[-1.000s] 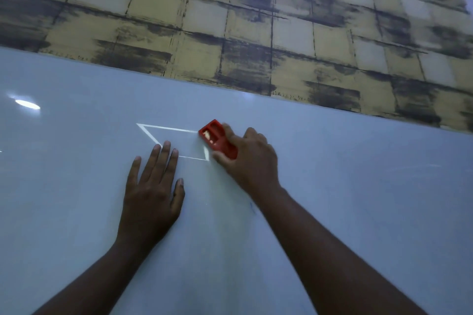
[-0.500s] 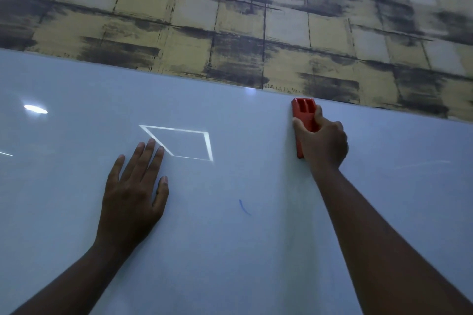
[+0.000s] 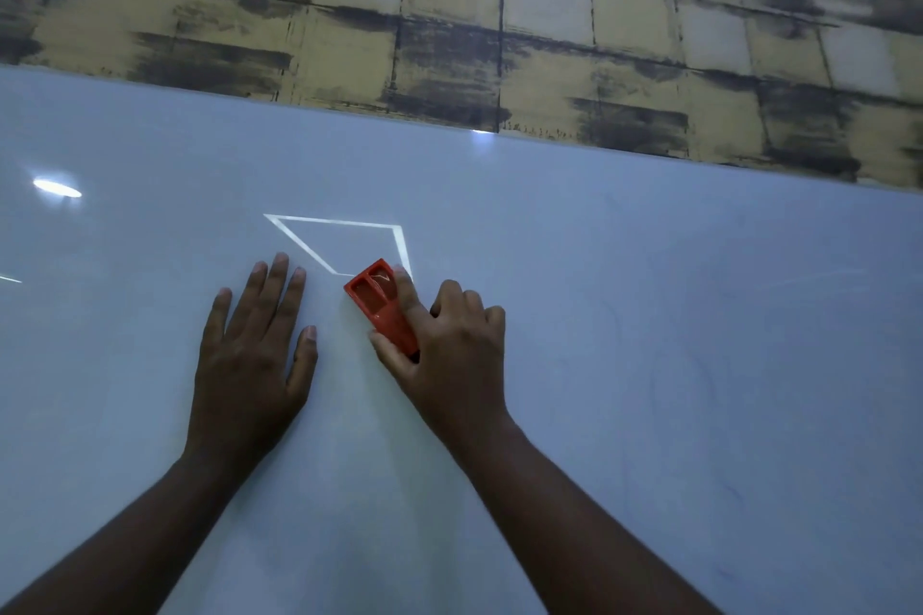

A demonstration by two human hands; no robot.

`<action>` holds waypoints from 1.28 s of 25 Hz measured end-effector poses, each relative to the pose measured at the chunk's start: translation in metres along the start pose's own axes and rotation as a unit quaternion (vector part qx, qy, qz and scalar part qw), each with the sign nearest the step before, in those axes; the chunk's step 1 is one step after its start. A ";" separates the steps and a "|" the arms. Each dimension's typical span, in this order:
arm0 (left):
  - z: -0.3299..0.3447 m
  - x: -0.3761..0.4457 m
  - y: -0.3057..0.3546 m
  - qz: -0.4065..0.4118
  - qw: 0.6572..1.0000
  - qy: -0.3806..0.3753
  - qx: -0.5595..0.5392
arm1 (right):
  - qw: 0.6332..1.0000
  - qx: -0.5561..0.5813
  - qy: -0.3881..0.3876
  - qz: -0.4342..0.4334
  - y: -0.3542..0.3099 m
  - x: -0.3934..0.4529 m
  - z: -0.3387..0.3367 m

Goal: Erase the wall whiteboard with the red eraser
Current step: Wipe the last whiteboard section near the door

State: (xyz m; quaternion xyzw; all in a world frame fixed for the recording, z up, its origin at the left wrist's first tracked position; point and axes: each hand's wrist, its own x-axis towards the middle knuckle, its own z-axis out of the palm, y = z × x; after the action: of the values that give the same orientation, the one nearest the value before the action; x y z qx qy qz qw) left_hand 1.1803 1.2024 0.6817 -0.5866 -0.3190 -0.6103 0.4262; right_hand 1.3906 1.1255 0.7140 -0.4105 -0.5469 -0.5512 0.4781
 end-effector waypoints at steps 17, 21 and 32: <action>-0.009 -0.044 0.014 -0.025 1.000 0.003 0.002 | 0.980 0.036 -0.013 0.195 0.045 -0.046 -0.028; -0.013 -0.057 0.013 -0.023 0.999 -0.028 -0.008 | 0.996 0.023 -0.065 0.059 0.004 -0.085 -0.028; -0.025 -0.114 0.017 -0.026 0.998 -0.056 0.009 | 0.951 0.059 -0.117 0.279 0.119 -0.096 -0.080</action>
State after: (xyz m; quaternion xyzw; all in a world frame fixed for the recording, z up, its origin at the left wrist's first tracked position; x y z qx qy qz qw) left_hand 1.1785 1.1891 0.5647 -0.6074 -0.3630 -0.5845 0.3971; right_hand 1.5323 1.0597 0.6406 -0.5790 -0.4944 -0.3109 0.5689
